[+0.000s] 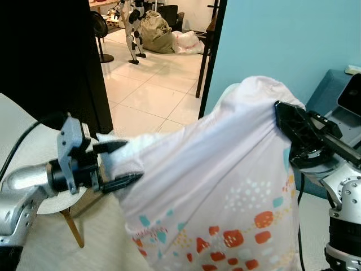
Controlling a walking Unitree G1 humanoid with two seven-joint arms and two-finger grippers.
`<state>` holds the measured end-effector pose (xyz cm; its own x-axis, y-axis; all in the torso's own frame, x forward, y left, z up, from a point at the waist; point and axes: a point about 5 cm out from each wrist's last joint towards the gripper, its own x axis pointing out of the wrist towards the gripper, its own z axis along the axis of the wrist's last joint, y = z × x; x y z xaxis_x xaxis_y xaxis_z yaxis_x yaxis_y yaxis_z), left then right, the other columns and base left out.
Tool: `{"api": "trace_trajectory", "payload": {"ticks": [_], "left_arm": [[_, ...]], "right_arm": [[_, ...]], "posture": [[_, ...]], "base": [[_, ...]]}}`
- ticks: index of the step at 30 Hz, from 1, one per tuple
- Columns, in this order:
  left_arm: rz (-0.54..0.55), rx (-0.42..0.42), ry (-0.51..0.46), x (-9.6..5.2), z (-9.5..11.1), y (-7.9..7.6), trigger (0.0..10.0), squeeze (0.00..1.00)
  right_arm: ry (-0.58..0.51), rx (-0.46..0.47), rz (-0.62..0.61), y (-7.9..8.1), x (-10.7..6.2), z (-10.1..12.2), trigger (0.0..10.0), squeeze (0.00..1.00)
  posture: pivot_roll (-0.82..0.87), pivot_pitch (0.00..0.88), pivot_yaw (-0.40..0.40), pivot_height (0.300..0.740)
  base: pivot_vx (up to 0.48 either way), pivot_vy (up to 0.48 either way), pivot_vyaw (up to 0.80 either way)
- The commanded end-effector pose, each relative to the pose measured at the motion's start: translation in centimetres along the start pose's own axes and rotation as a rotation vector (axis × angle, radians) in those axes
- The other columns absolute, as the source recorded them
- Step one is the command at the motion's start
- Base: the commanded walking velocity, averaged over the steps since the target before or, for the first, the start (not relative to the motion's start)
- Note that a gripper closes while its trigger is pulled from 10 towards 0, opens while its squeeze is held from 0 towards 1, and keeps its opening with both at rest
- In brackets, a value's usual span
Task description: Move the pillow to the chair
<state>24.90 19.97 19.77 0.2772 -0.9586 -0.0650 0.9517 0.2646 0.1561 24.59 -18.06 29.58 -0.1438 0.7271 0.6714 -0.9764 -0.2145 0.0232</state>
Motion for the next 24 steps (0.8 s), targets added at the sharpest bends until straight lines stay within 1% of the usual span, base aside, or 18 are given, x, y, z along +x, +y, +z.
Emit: {"api": "trace_trajectory", "payload": {"ticks": [1, 8, 11, 12, 13, 14, 15, 16, 17, 18, 20, 21, 24], "left_arm": [[-0.073, -0.016, 0.023, 0.4, -0.2, -0.7, 10.0, 0.0], [-0.061, -0.003, -0.044, 0.4, 0.9, -0.6, 10.0, 0.0], [0.029, 0.046, -0.118, 0.4, 2.0, 0.4, 10.0, 0.0], [0.029, 0.046, -0.118, 0.4, 2.0, 0.4, 10.0, 0.0], [0.085, 0.076, -0.179, 0.2, 2.9, 1.1, 10.0, 0.0], [0.121, 0.094, -0.221, 0.1, 3.6, 1.6, 10.0, 0.0], [0.165, 0.103, -0.297, -0.1, 4.7, 2.2, 10.0, 0.0], [0.184, 0.109, -0.361, -0.3, 5.5, 2.4, 10.0, 0.0], [0.179, 0.113, -0.418, -0.5, 6.3, 2.4, 10.0, 0.0], [0.179, 0.113, -0.418, -0.5, 6.3, 2.4, 10.0, 0.0], [0.153, 0.109, -0.482, -0.4, 7.1, 2.1, 10.0, 0.0], [0.142, 0.103, -0.498, -0.3, 7.2, 2.0, 10.0, 0.0], [0.093, 0.073, -0.469, 0.6, 6.4, 1.6, 10.0, 0.0]], "right_arm": [[-0.004, -0.047, 0.061, 0.7, 0.8, 1.0, 0.0, 0.0], [-0.003, -0.044, 0.06, 0.4, 0.9, 1.0, 0.0, 0.0], [-0.004, -0.046, 0.06, 0.3, 0.8, 1.0, 0.0, 0.0], [-0.004, -0.046, 0.06, 0.3, 0.8, 1.0, 0.0, 0.0], [-0.004, -0.047, 0.059, 0.3, 0.8, 1.1, 0.0, 0.0], [-0.005, -0.048, 0.059, 0.2, 0.8, 1.1, 0.0, 0.0], [-0.005, -0.048, 0.058, 0.2, 0.8, 1.1, 0.0, 0.0], [-0.005, -0.048, 0.057, 0.2, 0.8, 1.1, 0.0, 0.0], [-0.004, -0.047, 0.057, 0.2, 0.8, 1.1, 0.0, 0.0], [-0.004, -0.047, 0.057, 0.2, 0.8, 1.1, 0.0, 0.0], [-0.005, -0.045, 0.059, 0.1, 0.9, 1.0, 0.0, 0.0], [-0.005, -0.045, 0.06, 0.1, 0.9, 1.0, 0.0, 0.0], [-0.005, -0.043, 0.064, 0.1, 1.0, 0.9, 0.0, 0.0]], "posture": [[0.02, 0.0, -0.039, 0.74], [0.02, 0.0, -0.045, 0.74], [0.02, 0.0, -0.05, 0.74], [0.02, 0.0, -0.05, 0.74], [0.02, 0.0, -0.051, 0.74], [0.02, 0.0, -0.052, 0.74], [0.02, 0.0, -0.052, 0.74], [0.02, 0.0, -0.053, 0.74], [0.02, 0.0, -0.054, 0.74], [0.02, 0.0, -0.054, 0.74], [0.02, 0.0, -0.054, 0.74], [0.02, 0.0, -0.054, 0.74], [0.01, 0.0, -0.053, 0.74]], "base": [[0.0, 0.0, 0.0], [0.0, 0.0, 0.0], [0.0, 0.0, 0.0], [0.0, 0.0, 0.0], [0.0, 0.0, 0.0], [0.0, 0.0, 0.0], [0.0, 0.0, 0.0], [0.0, 0.0, 0.0], [0.0, 0.0, 0.0], [0.0, 0.0, 0.0], [0.0, 0.0, 0.0], [0.0, 0.0, 0.0], [0.0, 0.0, 0.0]]}}
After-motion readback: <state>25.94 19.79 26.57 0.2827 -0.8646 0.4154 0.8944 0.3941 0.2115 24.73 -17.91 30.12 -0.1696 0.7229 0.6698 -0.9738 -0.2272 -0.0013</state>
